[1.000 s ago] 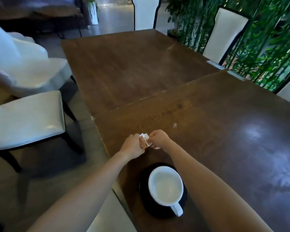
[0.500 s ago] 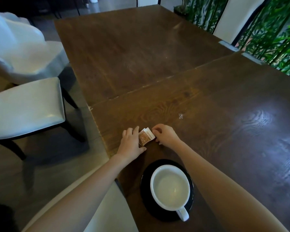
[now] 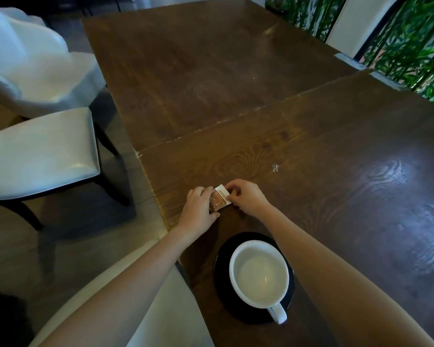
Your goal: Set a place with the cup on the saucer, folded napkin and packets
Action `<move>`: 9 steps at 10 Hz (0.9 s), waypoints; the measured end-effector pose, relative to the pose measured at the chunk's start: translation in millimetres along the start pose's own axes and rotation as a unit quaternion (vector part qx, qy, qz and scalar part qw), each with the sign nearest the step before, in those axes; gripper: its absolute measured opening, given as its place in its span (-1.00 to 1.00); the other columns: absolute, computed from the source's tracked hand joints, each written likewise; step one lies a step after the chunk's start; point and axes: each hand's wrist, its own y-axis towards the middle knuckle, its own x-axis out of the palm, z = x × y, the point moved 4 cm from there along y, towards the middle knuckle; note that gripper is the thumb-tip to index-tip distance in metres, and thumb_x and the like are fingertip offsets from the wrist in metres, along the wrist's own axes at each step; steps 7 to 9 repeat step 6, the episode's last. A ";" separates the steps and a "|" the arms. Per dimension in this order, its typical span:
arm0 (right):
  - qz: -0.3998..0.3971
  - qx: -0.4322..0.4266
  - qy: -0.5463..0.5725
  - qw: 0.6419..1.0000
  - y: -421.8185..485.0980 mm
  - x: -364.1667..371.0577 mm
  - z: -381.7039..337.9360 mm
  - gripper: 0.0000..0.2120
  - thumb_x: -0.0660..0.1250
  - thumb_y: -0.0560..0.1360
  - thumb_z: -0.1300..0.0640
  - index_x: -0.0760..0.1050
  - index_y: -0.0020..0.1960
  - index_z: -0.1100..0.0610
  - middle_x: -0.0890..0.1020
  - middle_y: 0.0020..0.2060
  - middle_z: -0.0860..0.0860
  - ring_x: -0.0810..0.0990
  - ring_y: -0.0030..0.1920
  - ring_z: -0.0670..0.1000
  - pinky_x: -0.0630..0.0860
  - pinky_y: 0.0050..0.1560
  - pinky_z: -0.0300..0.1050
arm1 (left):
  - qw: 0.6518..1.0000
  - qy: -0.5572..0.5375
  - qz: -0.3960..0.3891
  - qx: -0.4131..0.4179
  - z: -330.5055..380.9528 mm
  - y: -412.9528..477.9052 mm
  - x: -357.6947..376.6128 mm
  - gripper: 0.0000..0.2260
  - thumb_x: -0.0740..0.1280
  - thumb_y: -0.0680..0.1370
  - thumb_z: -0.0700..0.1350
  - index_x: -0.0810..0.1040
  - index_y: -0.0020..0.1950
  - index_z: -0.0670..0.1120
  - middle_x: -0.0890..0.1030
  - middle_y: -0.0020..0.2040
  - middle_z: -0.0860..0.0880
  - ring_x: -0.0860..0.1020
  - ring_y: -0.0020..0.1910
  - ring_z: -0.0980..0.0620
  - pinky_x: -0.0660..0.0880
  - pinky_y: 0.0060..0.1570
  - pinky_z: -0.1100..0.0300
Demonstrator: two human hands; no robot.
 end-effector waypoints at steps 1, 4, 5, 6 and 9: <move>-0.006 0.000 -0.002 1.000 -0.7 1.3 0.8 -0.71 0.32 0.50 0.16 0.49 0.22 0.07 0.59 -0.13 -0.02 0.55 -0.19 -0.08 0.55 -0.13 -0.17 | 1.000 0.008 0.002 0.004 0.5 0.8 1.2 -0.34 0.43 0.44 -0.08 0.22 0.46 -0.13 0.37 0.36 -0.07 0.26 0.37 -0.04 0.27 0.35 0.07; -0.019 0.029 0.059 0.998 -1.0 3.3 -2.2 -0.69 0.26 0.54 0.22 0.45 0.27 0.10 0.57 -0.10 -0.03 0.61 -0.25 -0.13 0.56 -0.23 -0.32 | 0.999 0.038 0.003 0.020 -3.8 5.8 -5.7 -0.40 0.40 0.47 -0.10 0.25 0.45 -0.13 0.40 0.34 -0.08 0.29 0.35 -0.04 0.29 0.34 0.08; -0.017 0.033 0.051 0.998 -4.1 4.5 -3.3 -0.68 0.26 0.53 0.21 0.44 0.28 0.11 0.59 -0.08 0.00 0.61 -0.23 -0.11 0.58 -0.16 -0.25 | 0.999 0.041 -0.001 0.031 -4.8 5.5 -6.0 -0.39 0.40 0.48 -0.10 0.23 0.46 -0.13 0.39 0.35 -0.08 0.28 0.36 -0.04 0.27 0.35 0.08; -0.010 0.052 0.027 0.998 -10.5 -0.6 -0.3 -0.64 0.29 0.53 0.16 0.41 0.32 0.13 0.62 0.05 0.08 0.61 -0.10 -0.04 0.60 -0.03 -0.13 | 0.997 0.063 -0.042 0.024 -1.2 5.4 -7.3 -0.35 0.39 0.48 -0.07 0.17 0.49 -0.12 0.35 0.40 -0.09 0.24 0.40 -0.07 0.25 0.37 0.04; -0.010 0.052 0.027 0.998 -10.5 -0.6 -0.3 -0.64 0.29 0.53 0.16 0.41 0.32 0.13 0.62 0.05 0.08 0.61 -0.10 -0.04 0.60 -0.03 -0.13 | 0.997 0.063 -0.042 0.024 -1.2 5.4 -7.3 -0.35 0.39 0.48 -0.07 0.17 0.49 -0.12 0.35 0.40 -0.09 0.24 0.40 -0.07 0.25 0.37 0.04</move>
